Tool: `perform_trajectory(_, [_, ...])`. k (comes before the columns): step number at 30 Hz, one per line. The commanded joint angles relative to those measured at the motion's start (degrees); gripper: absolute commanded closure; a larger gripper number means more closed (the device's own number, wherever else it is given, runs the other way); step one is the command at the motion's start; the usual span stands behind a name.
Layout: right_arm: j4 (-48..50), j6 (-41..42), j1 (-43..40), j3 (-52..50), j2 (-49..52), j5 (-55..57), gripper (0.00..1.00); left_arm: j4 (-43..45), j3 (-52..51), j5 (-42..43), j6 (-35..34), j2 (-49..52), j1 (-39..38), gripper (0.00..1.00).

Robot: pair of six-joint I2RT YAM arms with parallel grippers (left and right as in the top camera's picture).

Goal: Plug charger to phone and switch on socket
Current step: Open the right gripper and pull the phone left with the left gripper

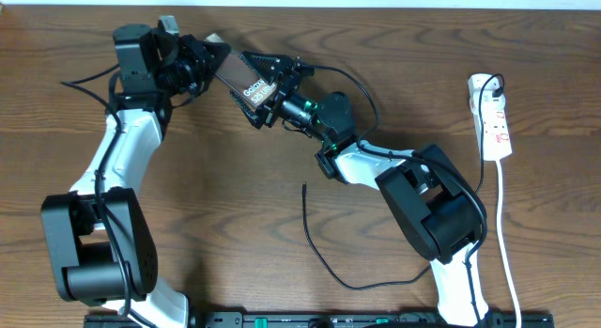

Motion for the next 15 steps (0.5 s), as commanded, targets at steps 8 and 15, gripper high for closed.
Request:
perform_trajectory(8, [0.61,-0.46,-2.73,0.68,-0.42,-3.06,0.01,0.55,0.26,8.37,-1.60,0.85,12.44,0.93])
perform_trajectory(15, [-2.75,-7.17,-6.16,0.68,-0.42,-9.49,0.01,0.59,0.26,20.98,-5.99,0.85,21.18,0.93])
